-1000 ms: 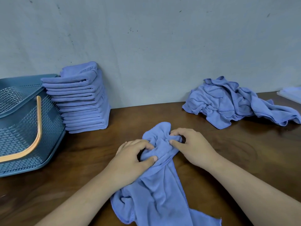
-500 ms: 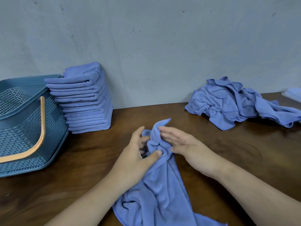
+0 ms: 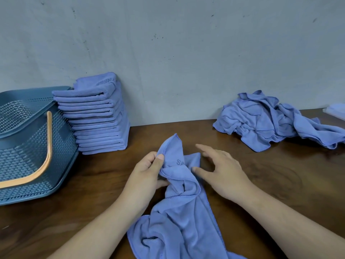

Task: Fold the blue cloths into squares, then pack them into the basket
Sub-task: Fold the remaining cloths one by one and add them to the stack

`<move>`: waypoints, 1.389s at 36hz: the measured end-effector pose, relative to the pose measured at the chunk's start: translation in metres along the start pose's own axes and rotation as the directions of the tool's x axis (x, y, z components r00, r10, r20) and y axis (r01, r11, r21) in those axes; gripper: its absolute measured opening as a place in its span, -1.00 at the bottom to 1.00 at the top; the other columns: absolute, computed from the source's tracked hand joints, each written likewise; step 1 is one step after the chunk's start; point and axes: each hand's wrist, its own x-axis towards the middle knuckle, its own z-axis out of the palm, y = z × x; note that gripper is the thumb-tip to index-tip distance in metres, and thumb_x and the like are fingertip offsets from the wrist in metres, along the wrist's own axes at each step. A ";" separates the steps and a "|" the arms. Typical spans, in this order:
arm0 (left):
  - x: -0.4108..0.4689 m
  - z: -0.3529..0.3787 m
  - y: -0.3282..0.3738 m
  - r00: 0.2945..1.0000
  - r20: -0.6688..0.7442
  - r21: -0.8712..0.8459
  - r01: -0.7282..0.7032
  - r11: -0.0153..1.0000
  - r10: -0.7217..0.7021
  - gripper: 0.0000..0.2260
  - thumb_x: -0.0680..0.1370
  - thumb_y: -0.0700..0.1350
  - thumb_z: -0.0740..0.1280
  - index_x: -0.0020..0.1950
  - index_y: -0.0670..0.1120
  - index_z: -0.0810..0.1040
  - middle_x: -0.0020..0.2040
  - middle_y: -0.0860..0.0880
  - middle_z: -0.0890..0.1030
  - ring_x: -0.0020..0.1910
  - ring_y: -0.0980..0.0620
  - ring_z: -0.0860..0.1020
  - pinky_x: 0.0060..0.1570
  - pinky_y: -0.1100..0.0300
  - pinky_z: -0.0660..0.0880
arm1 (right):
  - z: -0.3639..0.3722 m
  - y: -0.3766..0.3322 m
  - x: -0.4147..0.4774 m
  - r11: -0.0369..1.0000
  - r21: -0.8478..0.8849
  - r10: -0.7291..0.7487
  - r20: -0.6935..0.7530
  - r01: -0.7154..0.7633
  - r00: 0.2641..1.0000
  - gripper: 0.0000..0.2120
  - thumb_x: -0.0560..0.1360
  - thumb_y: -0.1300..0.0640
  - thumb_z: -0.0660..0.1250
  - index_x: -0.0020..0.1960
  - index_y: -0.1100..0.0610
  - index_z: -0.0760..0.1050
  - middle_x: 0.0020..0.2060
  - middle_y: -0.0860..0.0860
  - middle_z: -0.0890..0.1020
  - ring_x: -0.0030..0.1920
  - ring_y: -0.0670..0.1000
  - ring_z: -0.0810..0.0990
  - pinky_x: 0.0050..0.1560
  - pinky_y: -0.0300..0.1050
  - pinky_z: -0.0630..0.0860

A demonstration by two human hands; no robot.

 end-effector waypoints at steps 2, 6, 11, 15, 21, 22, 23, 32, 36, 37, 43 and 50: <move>0.000 0.000 -0.001 1.000 0.028 -0.016 -0.006 1.000 0.006 -0.71 0.76 -0.05 0.23 0.06 -0.27 0.54 0.02 -0.24 0.66 0.09 -0.20 0.66 0.19 -0.23 0.63 | 0.004 0.002 0.002 0.990 0.103 -0.103 0.052 0.098 0.993 -0.50 0.59 -0.12 0.40 0.47 -0.38 0.38 0.18 -0.33 0.61 0.31 -0.22 0.46 0.49 0.11 0.30; 0.002 -0.002 0.005 1.000 0.015 -0.057 -0.025 0.998 0.026 -0.73 0.75 -0.03 0.25 0.05 -0.23 0.52 0.04 -0.32 0.62 0.10 -0.25 0.63 0.21 -0.30 0.60 | 0.008 0.000 0.003 0.951 0.282 -0.136 -0.001 0.131 0.991 -0.65 0.63 0.25 0.37 0.20 -0.18 0.68 0.03 -0.20 0.67 0.01 -0.13 0.62 0.17 -0.15 0.50; 0.018 -0.030 0.023 0.961 -0.276 -0.136 -0.014 0.991 -0.024 -0.72 0.77 -0.06 0.19 0.25 -0.24 0.55 0.16 -0.22 0.71 0.18 -0.21 0.70 0.04 -0.22 0.68 | -0.011 0.012 0.013 0.880 0.474 0.122 -0.164 -0.030 0.979 -0.54 0.64 0.34 0.26 0.28 -0.18 0.62 -0.10 -0.04 0.64 -0.31 -0.19 0.49 -0.20 -0.36 0.41; 0.024 -0.047 0.021 0.941 -0.314 -0.143 0.083 0.986 -0.125 -0.66 0.75 -0.02 0.25 0.51 -0.09 0.40 0.30 -0.09 0.64 0.25 -0.08 0.65 0.15 -0.06 0.63 | -0.022 0.018 0.015 0.820 0.539 0.187 0.070 -0.195 0.980 -0.44 0.66 0.17 0.35 0.52 -0.32 0.40 0.34 -0.27 0.54 0.33 -0.15 0.57 0.40 -0.07 0.50; 0.021 -0.040 0.014 0.972 -0.236 0.300 0.080 0.951 -0.008 -0.22 0.49 0.03 0.60 0.63 0.13 0.30 0.36 0.08 0.51 0.24 0.12 0.62 0.32 0.00 0.57 | -0.027 0.016 0.004 0.828 0.537 0.124 0.105 -0.161 0.987 -0.36 0.54 0.37 0.45 0.42 -0.24 0.50 0.27 -0.25 0.58 0.08 -0.25 0.69 -0.03 -0.38 0.59; 0.019 -0.038 0.013 0.973 -0.231 0.364 0.073 0.929 0.015 -0.19 0.44 0.06 0.64 0.61 0.17 0.32 0.31 0.15 0.53 0.21 0.15 0.63 0.33 0.05 0.55 | -0.025 0.015 0.003 0.847 0.509 0.124 0.089 -0.152 0.988 -0.39 0.52 0.37 0.47 0.37 -0.23 0.54 0.26 -0.23 0.60 0.07 -0.26 0.68 -0.01 -0.38 0.60; 0.017 -0.035 0.012 0.974 -0.222 0.410 0.060 0.910 0.036 -0.18 0.41 0.07 0.66 0.59 0.20 0.33 0.29 0.18 0.54 0.19 0.18 0.65 0.29 0.13 0.54 | -0.022 0.014 0.002 0.856 0.495 0.126 0.075 -0.147 0.989 -0.44 0.52 0.36 0.47 0.32 -0.21 0.58 0.22 -0.20 0.64 0.06 -0.23 0.69 0.04 -0.33 0.62; 0.019 -0.044 -0.003 0.952 -0.065 0.802 -0.129 0.583 0.301 -0.68 0.60 -0.19 0.45 0.34 0.03 0.62 0.44 0.14 0.47 0.38 0.24 0.47 0.34 0.43 0.36 | -0.018 0.027 0.021 0.972 0.227 0.084 -0.098 -0.060 0.992 -0.51 0.61 0.32 0.30 0.45 -0.08 0.52 0.44 -0.18 0.53 0.47 -0.10 0.46 0.48 -0.19 0.34; 0.015 -0.044 0.002 0.935 -0.069 0.876 -0.110 0.469 0.349 -0.59 0.68 -0.07 0.31 0.55 0.01 0.44 0.59 0.09 0.34 0.57 0.07 0.26 0.50 0.31 0.12 | -0.019 0.030 0.008 0.987 -0.157 0.010 -0.076 -0.022 0.997 -0.49 0.64 0.18 0.31 0.57 -0.03 0.39 0.58 0.00 0.34 0.58 0.08 0.23 0.57 -0.10 0.15; 0.011 -0.039 0.005 0.915 -0.023 0.887 -0.167 0.430 0.403 -0.63 0.69 -0.03 0.28 0.51 0.04 0.47 0.53 0.11 0.41 0.53 0.03 0.32 0.50 0.23 0.19 | -0.021 0.027 0.004 0.982 -0.191 -0.002 -0.091 -0.016 0.996 -0.52 0.65 0.13 0.30 0.56 -0.02 0.40 0.55 0.00 0.37 0.55 0.10 0.27 0.55 -0.06 0.21; -0.016 -0.004 0.019 0.964 0.121 0.933 -0.192 0.306 0.236 -0.61 0.50 0.45 0.29 -0.05 0.15 0.44 -0.26 0.13 0.59 -0.24 0.14 0.57 -0.27 0.14 0.49 | -0.008 0.000 -0.019 0.947 -0.319 0.014 0.136 0.031 0.991 -0.52 0.74 -0.02 0.12 0.63 0.03 0.27 0.62 -0.02 0.29 0.60 0.01 0.24 0.54 -0.13 0.21; 0.009 -0.038 0.016 0.964 -0.113 0.816 -0.047 0.576 0.240 -0.83 0.60 -0.14 0.34 0.05 0.11 0.42 -0.32 0.05 0.59 -0.34 0.11 0.55 -0.32 0.07 0.43 | -0.010 0.034 0.021 0.974 -0.225 -0.017 0.071 0.032 0.997 -0.54 0.74 -0.06 0.15 0.63 -0.09 0.28 0.65 -0.10 0.24 0.64 -0.05 0.18 0.61 0.11 0.15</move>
